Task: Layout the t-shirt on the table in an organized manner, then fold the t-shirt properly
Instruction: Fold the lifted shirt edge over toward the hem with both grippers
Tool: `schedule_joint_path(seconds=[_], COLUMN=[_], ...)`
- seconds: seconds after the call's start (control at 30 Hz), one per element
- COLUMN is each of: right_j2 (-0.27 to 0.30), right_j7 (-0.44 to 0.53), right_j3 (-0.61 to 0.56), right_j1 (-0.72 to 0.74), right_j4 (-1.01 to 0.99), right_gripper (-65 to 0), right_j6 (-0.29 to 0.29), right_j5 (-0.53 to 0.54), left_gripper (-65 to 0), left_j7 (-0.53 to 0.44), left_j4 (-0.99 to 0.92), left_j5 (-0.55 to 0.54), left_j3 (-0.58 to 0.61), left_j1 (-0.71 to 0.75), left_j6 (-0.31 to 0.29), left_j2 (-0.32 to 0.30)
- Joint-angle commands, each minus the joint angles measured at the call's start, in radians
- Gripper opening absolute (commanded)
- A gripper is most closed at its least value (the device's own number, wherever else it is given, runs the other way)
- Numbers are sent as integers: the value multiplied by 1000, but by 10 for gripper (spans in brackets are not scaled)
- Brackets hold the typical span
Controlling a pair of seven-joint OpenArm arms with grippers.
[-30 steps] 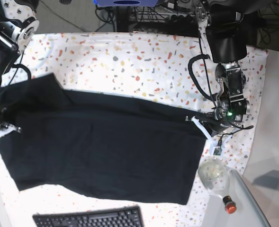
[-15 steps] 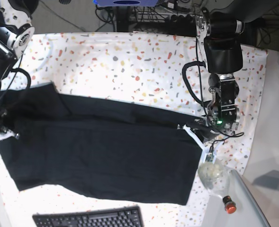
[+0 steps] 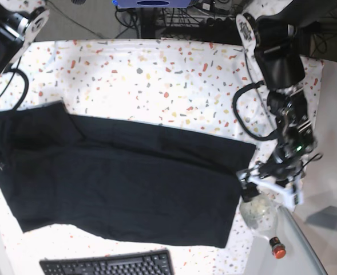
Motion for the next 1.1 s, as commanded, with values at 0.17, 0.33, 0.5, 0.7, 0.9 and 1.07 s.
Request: schedule_joint_path(seconds=[0.17,0.33,0.5,0.7,0.9,1.07], right_j2=[-88,-142,-200,-174,-91,-4], right_j7=[29,29,29,23,28,31], right_j3=[-1,-1,76,235,284,291], right_j1=[-170,-240,-292,-310,-302,-224], right_j4=[281,293,284,123,-61,-292], right_gripper=[-282,-282,-282,-282,-282,-282], right_j6=[14,14,14,14,14,14], right_j5=[18,20,183,466,548,597], left_gripper=[0,0,0,0,0,0], left_j7=[-7,-57,-154,-169,-169,-171], left_j4=[81,4,-117,-217,-324,-364], left_j5=[-173,-260,-259,-257,-257,-257], left_j3=[-34,-48,-8,61,65,65], left_j1=[222,276,254,165,76,59], left_j6=[-14,-15,-15,-15,-15,-15], left_j2=[-47,-53,-53,-50,-42,-44])
